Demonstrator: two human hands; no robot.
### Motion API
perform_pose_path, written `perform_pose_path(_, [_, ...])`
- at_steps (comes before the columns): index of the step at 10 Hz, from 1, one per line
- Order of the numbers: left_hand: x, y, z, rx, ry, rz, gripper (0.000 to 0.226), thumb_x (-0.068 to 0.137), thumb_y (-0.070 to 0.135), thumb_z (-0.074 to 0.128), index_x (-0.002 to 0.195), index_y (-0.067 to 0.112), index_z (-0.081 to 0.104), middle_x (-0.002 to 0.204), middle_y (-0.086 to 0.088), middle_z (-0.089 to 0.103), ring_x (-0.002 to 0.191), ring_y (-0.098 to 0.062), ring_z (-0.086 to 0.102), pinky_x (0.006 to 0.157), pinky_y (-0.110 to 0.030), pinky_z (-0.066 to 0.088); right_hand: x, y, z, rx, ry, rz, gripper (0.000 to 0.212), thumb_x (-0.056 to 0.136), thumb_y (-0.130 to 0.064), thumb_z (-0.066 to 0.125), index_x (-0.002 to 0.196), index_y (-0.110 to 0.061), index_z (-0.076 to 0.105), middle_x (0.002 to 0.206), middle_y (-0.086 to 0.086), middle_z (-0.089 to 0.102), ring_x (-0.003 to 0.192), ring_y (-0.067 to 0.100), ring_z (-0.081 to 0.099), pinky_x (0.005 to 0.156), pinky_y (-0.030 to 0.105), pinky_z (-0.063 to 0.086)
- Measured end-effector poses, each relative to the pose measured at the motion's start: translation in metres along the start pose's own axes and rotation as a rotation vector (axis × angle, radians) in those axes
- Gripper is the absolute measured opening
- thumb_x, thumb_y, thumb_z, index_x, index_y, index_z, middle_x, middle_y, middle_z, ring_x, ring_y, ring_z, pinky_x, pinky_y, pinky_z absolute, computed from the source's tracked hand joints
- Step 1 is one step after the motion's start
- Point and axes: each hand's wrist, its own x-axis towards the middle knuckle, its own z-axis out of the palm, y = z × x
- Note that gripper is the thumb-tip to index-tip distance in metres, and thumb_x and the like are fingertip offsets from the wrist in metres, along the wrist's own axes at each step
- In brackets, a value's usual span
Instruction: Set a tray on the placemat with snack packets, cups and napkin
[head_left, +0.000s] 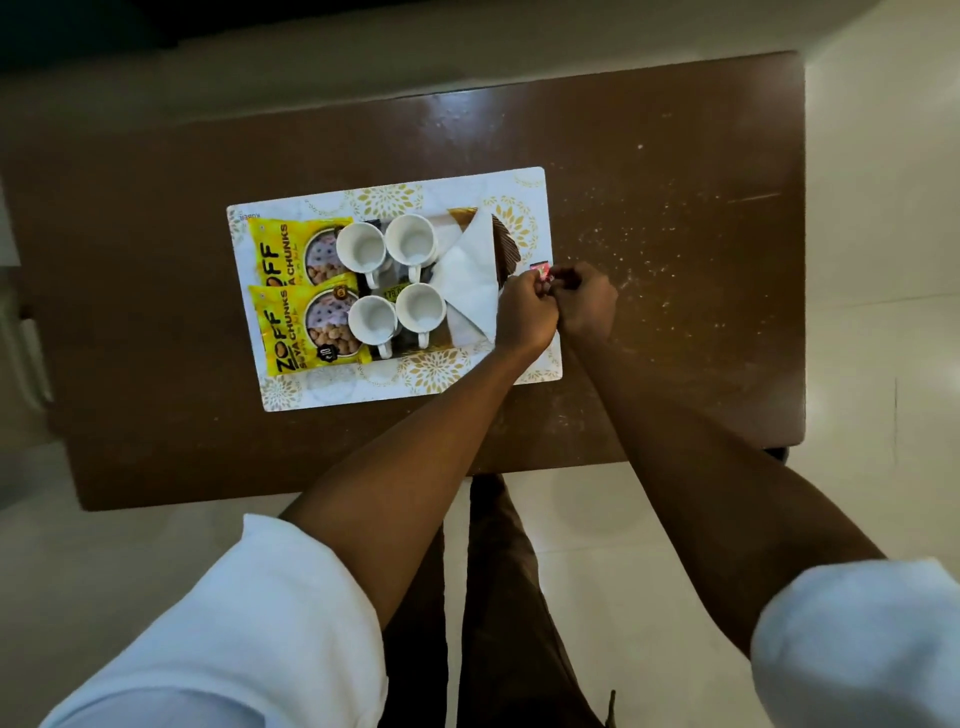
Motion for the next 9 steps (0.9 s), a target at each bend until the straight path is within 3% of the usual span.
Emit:
perform_pose_path(2, [0.001,0.003,0.001,0.075,-0.02,0.029,0.034,0.105,0.015,0.052,0.136,0.007,0.065,0.129,-0.015,0.067,0.12,-0.03,0.065,0.105,-0.041,0.055,0.001,-0.001,-0.001,0.004,-0.003,-0.032,0.029,0.094,-0.005,0.063,0.118,-0.012,0.078,0.111,0.009,0.079,0.103,0.023,0.073,0.091,0.038,0.059])
perform_pose_path(5, [0.003,0.003,-0.002,0.117,-0.059,0.02,0.036,0.105,0.015,0.052,0.139,0.008,0.062,0.132,-0.016,0.062,0.119,-0.031,0.064,0.102,-0.038,0.055,0.001,0.0,0.001,0.015,-0.004,-0.019,0.029,0.094,-0.006,0.064,0.118,-0.013,0.078,0.111,0.007,0.079,0.102,0.022,0.074,0.091,0.042,0.061])
perform_pose_path(8, [-0.042,0.017,-0.05,0.17,-0.16,0.12,0.046,0.104,0.017,0.057,0.149,0.011,0.048,0.149,-0.011,0.056,0.138,-0.03,0.055,0.115,-0.037,0.046,-0.037,-0.027,-0.038,-0.079,-0.028,-0.079,0.023,0.1,-0.015,0.061,0.115,-0.009,0.078,0.111,0.01,0.079,0.097,0.029,0.075,0.074,0.025,0.053])
perform_pose_path(9, [-0.07,0.023,-0.077,0.226,-0.168,0.165,0.049,0.103,0.015,0.057,0.151,0.01,0.045,0.15,-0.013,0.053,0.14,-0.03,0.052,0.118,-0.039,0.043,-0.068,-0.045,-0.053,-0.102,-0.109,-0.152,0.029,0.102,-0.022,0.063,0.126,-0.009,0.075,0.12,0.013,0.077,0.104,0.033,0.074,0.085,0.036,0.06])
